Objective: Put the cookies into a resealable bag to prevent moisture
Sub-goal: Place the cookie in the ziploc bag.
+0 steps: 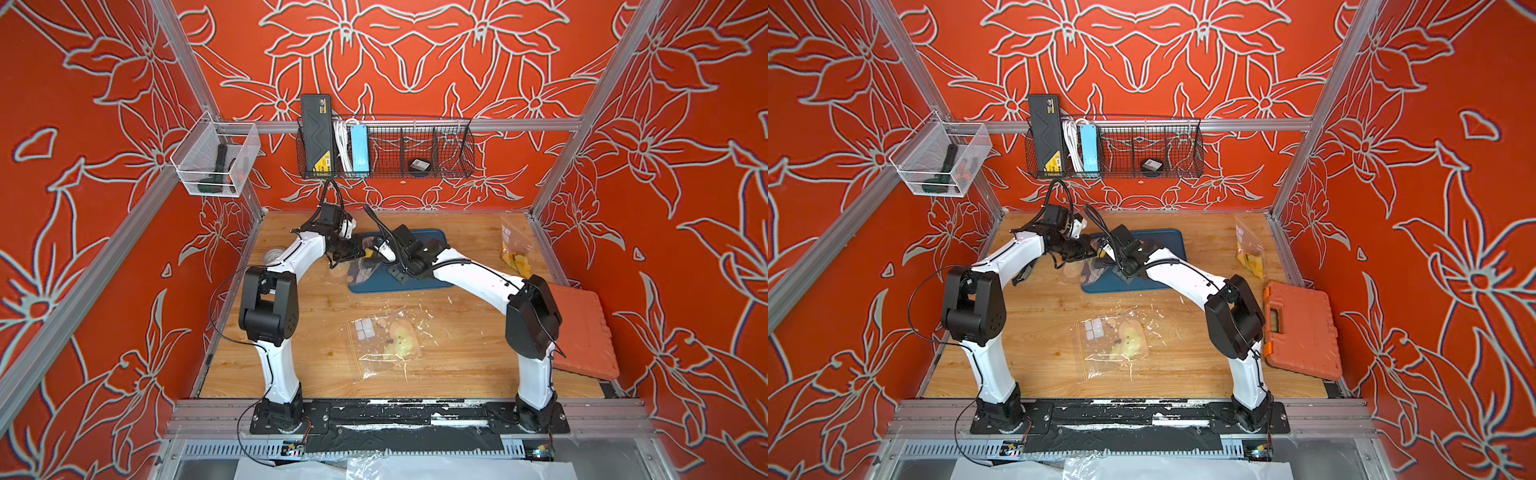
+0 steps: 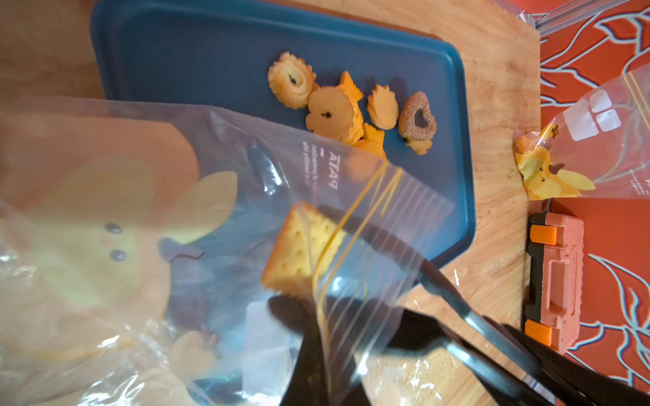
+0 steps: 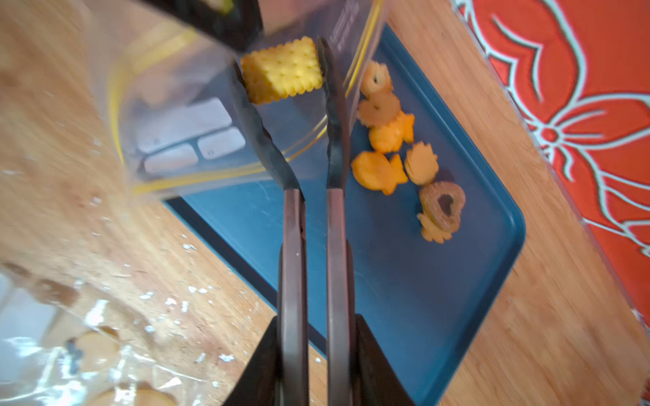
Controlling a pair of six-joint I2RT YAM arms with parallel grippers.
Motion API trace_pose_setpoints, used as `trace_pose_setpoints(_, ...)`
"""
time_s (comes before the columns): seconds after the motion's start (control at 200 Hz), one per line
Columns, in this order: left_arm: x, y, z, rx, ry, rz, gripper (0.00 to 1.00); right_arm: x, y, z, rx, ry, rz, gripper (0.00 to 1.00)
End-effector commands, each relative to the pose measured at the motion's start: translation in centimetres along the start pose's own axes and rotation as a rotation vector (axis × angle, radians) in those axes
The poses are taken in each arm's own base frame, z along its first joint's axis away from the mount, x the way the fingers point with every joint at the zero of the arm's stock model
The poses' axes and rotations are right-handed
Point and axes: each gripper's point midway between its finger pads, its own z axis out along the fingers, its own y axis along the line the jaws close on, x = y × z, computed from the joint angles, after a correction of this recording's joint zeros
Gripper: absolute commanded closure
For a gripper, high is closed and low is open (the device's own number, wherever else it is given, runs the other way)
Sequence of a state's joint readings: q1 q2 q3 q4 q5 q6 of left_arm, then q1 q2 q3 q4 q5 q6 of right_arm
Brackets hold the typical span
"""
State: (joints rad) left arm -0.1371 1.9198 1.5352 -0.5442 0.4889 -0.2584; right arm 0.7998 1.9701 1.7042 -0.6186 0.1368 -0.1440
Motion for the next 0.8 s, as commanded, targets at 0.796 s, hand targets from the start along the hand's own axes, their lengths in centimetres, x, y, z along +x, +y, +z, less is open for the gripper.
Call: trace_pose_setpoints(0.796, -1.4, 3.3, -0.9, -0.157, -0.038, -0.060, 1.00, -0.1, 1.0, -7.1, -0.094, -0.165, 0.094, 0.54)
